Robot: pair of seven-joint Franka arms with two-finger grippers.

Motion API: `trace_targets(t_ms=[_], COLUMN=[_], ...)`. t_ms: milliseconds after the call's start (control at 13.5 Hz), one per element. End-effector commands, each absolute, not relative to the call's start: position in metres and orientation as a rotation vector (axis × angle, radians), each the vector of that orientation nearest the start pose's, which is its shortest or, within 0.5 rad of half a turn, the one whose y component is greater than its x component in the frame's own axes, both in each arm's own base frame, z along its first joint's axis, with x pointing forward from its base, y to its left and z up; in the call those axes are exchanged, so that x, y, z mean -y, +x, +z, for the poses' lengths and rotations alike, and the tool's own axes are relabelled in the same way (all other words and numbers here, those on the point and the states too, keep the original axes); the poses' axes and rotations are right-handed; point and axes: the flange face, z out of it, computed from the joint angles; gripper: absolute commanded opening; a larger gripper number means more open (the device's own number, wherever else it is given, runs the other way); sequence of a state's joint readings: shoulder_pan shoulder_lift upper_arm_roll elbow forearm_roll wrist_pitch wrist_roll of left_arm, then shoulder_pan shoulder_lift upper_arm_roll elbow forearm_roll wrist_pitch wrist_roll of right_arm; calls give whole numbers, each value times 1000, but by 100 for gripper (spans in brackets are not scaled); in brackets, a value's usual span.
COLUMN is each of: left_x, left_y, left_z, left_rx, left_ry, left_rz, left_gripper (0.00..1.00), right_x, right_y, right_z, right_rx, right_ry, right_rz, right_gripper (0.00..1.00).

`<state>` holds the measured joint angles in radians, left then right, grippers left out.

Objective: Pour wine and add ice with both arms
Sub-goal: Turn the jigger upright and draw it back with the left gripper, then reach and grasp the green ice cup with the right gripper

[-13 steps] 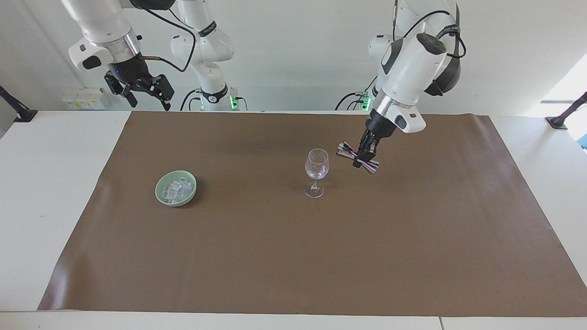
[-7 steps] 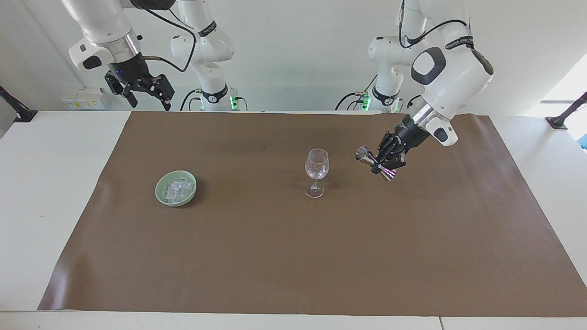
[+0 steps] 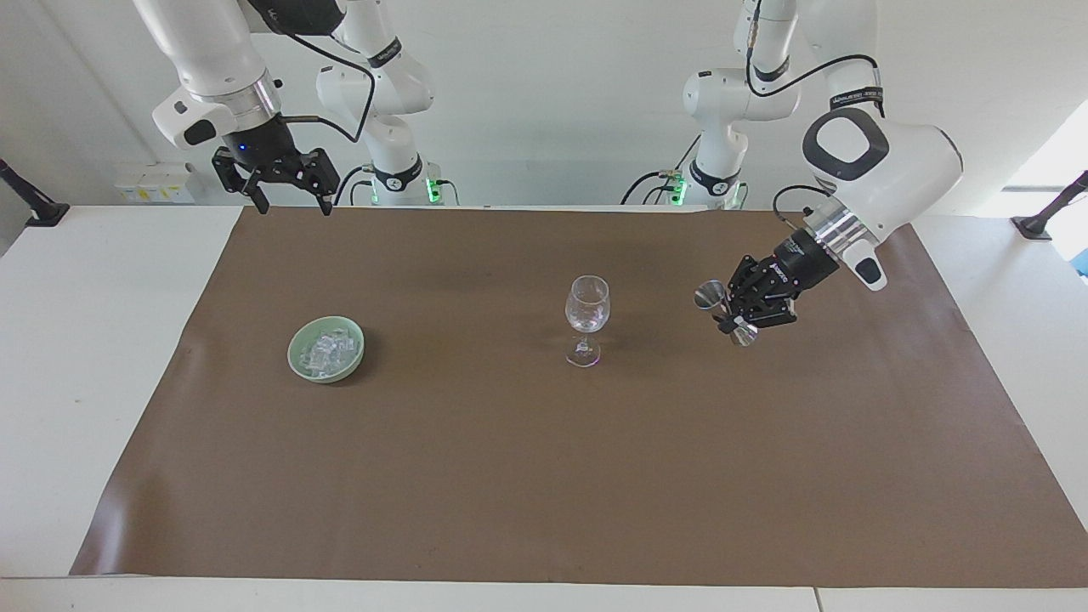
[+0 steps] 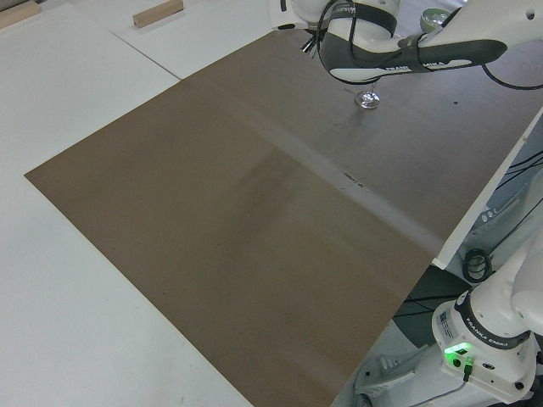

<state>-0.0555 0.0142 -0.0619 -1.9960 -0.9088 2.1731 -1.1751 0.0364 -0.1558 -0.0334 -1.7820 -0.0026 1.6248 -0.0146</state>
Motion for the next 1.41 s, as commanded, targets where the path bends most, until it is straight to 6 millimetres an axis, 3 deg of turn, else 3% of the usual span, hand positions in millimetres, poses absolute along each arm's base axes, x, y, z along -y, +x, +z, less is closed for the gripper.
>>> trace_targets(t_ms=[0, 148, 297, 816, 964, 1112, 1335], left_x=[71, 52, 42, 34, 36, 35, 28], left_y=[564, 563, 563, 561, 561, 559, 561], left_z=[476, 478, 479, 483, 486, 486, 485], left_rx=[-1606, -1594, -1603, -1600, -1585, -1581, -1591], left_ry=[1715, 1705, 1685, 1678, 1663, 1663, 1652], left_rz=[-521, -555, -555, -587, -613, -637, -617], left_gripper=[0, 0, 0, 0, 0, 0, 0], right_x=[1, -1, -14, -21, -18, -18, -19], right_y=[504, 507, 504, 494, 498, 508, 517], right_z=[591, 576, 569, 537, 505, 494, 454], right_rx=[177, 217, 458, 668, 706, 748, 848], right_ry=[-3118, -3117, -3092, -3055, -3038, -3035, -3010], right_rz=[-61, -81, -75, -67, 3, -42, -32], right_gripper=[100, 100, 100, 100, 100, 100, 100])
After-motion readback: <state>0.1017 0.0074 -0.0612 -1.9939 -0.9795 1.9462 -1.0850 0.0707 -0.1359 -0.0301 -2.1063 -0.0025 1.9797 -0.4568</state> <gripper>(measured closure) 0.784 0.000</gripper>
